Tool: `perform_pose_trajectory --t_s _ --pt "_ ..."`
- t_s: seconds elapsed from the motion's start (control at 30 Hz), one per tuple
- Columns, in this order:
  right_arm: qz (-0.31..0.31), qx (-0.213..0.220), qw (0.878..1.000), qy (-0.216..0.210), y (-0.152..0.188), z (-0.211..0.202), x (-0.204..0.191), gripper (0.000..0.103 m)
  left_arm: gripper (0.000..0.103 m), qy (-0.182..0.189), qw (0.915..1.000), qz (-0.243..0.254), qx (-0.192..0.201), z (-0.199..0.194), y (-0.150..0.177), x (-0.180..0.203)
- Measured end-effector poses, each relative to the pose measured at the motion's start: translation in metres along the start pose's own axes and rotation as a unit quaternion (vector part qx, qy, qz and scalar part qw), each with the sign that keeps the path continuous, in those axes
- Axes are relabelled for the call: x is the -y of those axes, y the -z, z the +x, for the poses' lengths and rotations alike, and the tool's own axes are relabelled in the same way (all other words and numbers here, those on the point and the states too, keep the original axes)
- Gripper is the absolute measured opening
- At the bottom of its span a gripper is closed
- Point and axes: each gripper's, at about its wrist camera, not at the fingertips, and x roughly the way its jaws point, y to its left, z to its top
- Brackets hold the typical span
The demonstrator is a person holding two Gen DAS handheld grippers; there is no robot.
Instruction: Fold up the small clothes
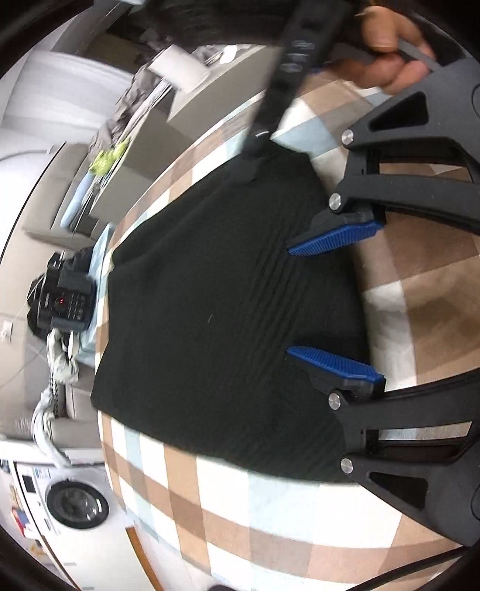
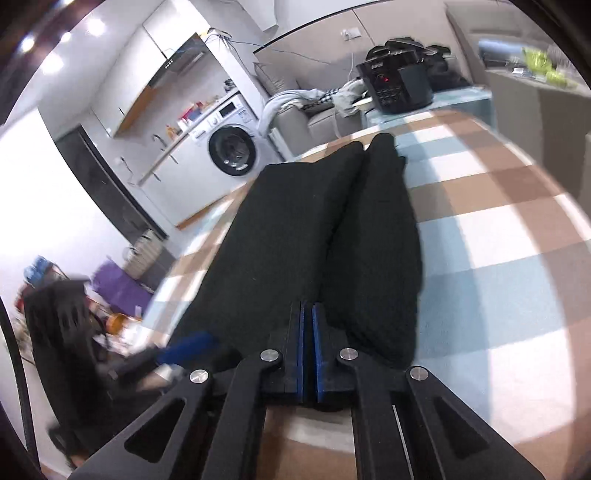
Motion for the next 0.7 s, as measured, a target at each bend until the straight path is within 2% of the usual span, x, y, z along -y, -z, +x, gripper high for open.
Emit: perform_pose_trajectory --t_s 0.07,0.17,0.37,0.57,0.63,0.67,0.7 --pt "0.014 -0.017 1.000 0.007 0.005 0.012 0.007 0.003 0.049 0.002 1.0000 -0.009 0.000 0.003 -0.007 -0.002" --pt "0.027 -0.014 1.000 -0.001 0.002 0.011 0.009 0.004 0.049 0.008 0.9999 -0.013 -0.005 0.012 -0.020 0.004" --pt "0.044 -0.008 0.999 -0.010 0.010 0.003 0.013 0.008 0.049 0.000 1.0000 0.009 -0.004 0.045 -0.057 0.042" --pt "0.030 -0.013 0.999 -0.022 0.015 0.000 0.008 0.011 0.049 -0.008 0.9991 0.021 -0.035 0.091 -0.091 0.068" --pt "0.030 -0.017 0.999 -0.029 0.014 0.003 0.009 0.011 0.038 -0.024 0.9982 0.033 -0.044 0.105 -0.098 0.074" --pt "0.030 -0.019 0.999 -0.032 0.015 0.003 0.009 0.011 0.024 -0.032 0.9978 0.039 -0.043 0.108 -0.099 0.076" --pt "0.031 -0.020 0.999 -0.036 0.014 0.004 0.011 0.011 0.018 -0.039 0.9974 0.044 -0.042 0.112 -0.102 0.078"
